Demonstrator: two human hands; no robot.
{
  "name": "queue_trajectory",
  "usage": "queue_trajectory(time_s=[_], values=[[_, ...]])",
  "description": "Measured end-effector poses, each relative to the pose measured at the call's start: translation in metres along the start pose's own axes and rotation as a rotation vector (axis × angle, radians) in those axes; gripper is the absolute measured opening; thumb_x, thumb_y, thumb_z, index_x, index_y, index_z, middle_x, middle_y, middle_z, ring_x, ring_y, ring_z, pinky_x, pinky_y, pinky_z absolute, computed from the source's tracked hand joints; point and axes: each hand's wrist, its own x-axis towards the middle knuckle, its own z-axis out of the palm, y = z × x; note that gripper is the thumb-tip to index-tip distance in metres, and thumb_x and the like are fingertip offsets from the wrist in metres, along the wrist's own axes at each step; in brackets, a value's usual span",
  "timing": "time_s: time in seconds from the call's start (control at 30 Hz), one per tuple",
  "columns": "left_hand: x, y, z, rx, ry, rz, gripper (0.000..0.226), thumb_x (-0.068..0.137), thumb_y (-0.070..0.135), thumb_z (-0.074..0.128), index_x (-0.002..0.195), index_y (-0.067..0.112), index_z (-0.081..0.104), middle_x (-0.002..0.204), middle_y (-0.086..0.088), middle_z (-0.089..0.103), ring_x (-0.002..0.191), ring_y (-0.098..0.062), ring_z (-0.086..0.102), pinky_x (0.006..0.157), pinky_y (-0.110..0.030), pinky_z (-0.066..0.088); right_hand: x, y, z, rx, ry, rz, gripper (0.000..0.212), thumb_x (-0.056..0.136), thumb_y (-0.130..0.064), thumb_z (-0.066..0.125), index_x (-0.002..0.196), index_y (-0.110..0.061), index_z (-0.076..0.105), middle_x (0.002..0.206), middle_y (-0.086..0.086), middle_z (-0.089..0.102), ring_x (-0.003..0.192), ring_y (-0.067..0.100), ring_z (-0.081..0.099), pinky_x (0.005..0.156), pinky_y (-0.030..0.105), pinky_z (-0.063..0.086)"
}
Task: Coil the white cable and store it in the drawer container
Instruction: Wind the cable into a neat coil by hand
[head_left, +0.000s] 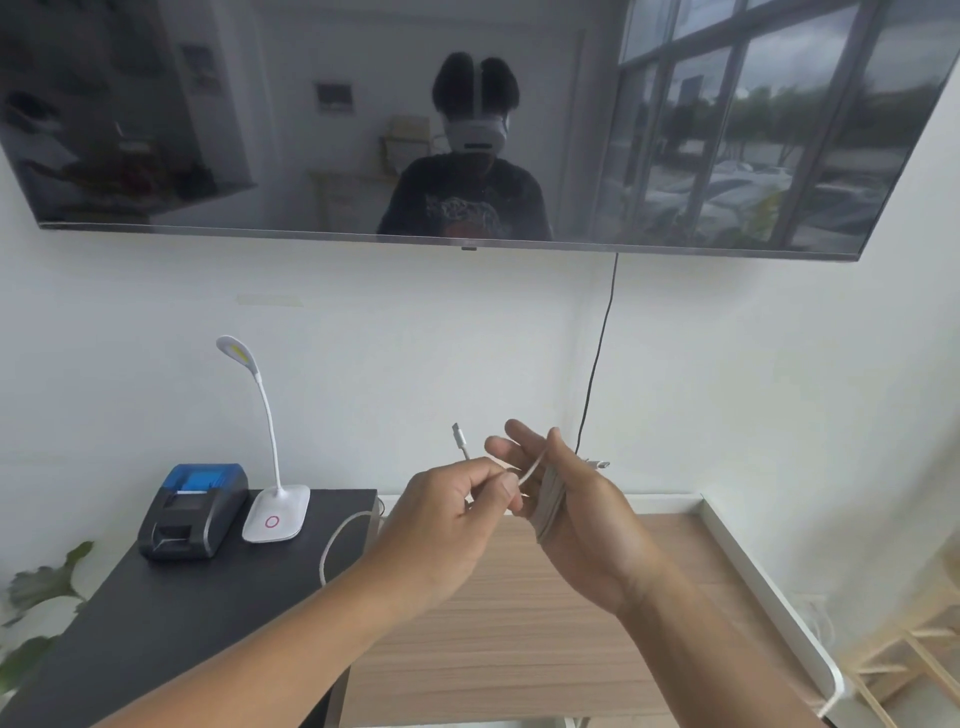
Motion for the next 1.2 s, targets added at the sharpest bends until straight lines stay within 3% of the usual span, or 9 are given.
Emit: queue_trajectory(time_s=[0.13, 0.27, 0.33, 0.4, 0.5, 0.7, 0.87, 1.0, 1.2], values=[[0.001, -0.004, 0.005, -0.009, -0.011, 0.002, 0.030, 0.102, 0.042, 0.050, 0.079, 0.034, 0.068, 0.057, 0.027, 0.060, 0.040, -0.004, 0.037, 0.047, -0.015, 0.034, 0.002, 0.000, 0.001, 0.174, -0.012, 0.017, 0.049, 0.111, -0.040, 0.032, 0.142, -0.009, 0.054, 0.135, 0.008, 0.071, 0.124, 0.018, 0.068, 0.104, 0.038, 0.046], [0.001, -0.012, 0.010, -0.044, -0.052, -0.003, 0.031, 0.101, 0.048, 0.048, 0.081, 0.034, 0.068, 0.053, 0.013, 0.053, 0.042, -0.006, 0.032, 0.047, -0.019, 0.029, 0.004, -0.002, -0.001, 0.216, -0.034, 0.021, 0.052, 0.112, -0.042, 0.026, 0.146, -0.010, 0.051, 0.141, -0.003, 0.068, 0.126, 0.013, 0.066, 0.091, 0.035, 0.045], [-0.002, -0.016, 0.013, -0.060, -0.086, 0.001, 0.032, 0.100, 0.051, 0.047, 0.084, 0.034, 0.069, 0.058, -0.001, 0.055, 0.046, -0.007, 0.033, 0.049, -0.022, 0.031, 0.004, -0.003, -0.002, 0.205, -0.020, 0.025, 0.051, 0.111, -0.043, 0.030, 0.141, -0.016, 0.062, 0.130, -0.007, 0.073, 0.117, 0.011, 0.070, 0.078, 0.034, 0.042], [-0.006, -0.020, 0.015, -0.074, -0.116, 0.000, 0.030, 0.102, 0.047, 0.049, 0.086, 0.033, 0.070, 0.058, 0.008, 0.058, 0.047, -0.004, 0.036, 0.050, -0.018, 0.032, 0.004, -0.003, -0.002, 0.183, 0.003, 0.042, 0.049, 0.109, -0.045, 0.036, 0.126, -0.022, 0.075, 0.090, -0.005, 0.078, 0.103, 0.013, 0.071, 0.071, 0.034, 0.040], [-0.009, -0.024, 0.017, -0.092, -0.174, -0.020, 0.030, 0.102, 0.049, 0.050, 0.086, 0.032, 0.069, 0.051, 0.018, 0.050, 0.045, -0.004, 0.036, 0.048, -0.015, 0.031, 0.002, -0.002, -0.003, 0.203, 0.077, 0.040, 0.046, 0.104, -0.045, 0.048, 0.110, -0.012, 0.079, 0.044, -0.003, 0.051, 0.081, 0.017, 0.073, 0.070, 0.026, 0.051], [-0.014, -0.042, 0.012, -0.097, -0.236, -0.060, 0.036, 0.096, 0.060, 0.047, 0.084, 0.033, 0.068, 0.062, 0.012, 0.046, 0.058, -0.012, 0.040, 0.056, -0.026, 0.034, 0.000, -0.011, -0.009, 0.338, 0.062, 0.008, 0.054, 0.106, -0.039, 0.050, 0.138, 0.004, 0.054, 0.045, -0.007, 0.039, 0.028, 0.005, 0.034, 0.044, 0.015, 0.045], [-0.016, -0.048, 0.005, -0.218, -0.222, -0.101, 0.035, 0.091, 0.059, 0.050, 0.073, 0.033, 0.066, 0.057, 0.017, 0.047, 0.054, -0.002, 0.038, 0.056, -0.015, 0.035, -0.007, -0.013, -0.015, 0.347, -0.038, 0.024, 0.057, 0.100, -0.037, 0.055, 0.137, 0.005, 0.056, 0.053, -0.007, 0.046, 0.026, 0.003, 0.033, 0.042, 0.014, 0.048], [-0.011, -0.045, -0.002, -0.285, -0.233, -0.155, 0.038, 0.092, 0.056, 0.054, 0.068, 0.028, 0.063, 0.053, 0.013, 0.036, 0.051, -0.010, 0.029, 0.049, -0.018, 0.029, -0.009, -0.010, -0.010, 0.156, 0.044, -0.069, 0.051, 0.105, -0.039, 0.049, 0.135, 0.001, 0.059, 0.070, -0.002, 0.071, 0.043, 0.005, 0.056, 0.051, 0.019, 0.054], [0.011, -0.046, -0.019, -0.547, -0.235, -0.449, 0.043, 0.102, 0.043, 0.058, 0.062, 0.028, 0.055, 0.058, 0.007, 0.024, 0.047, -0.013, 0.017, 0.039, -0.020, 0.020, -0.018, -0.006, -0.010, -0.054, -0.234, 0.048, 0.054, 0.105, -0.046, 0.045, 0.116, -0.002, 0.075, 0.046, -0.007, 0.051, 0.031, 0.000, 0.030, 0.035, 0.013, 0.026]])
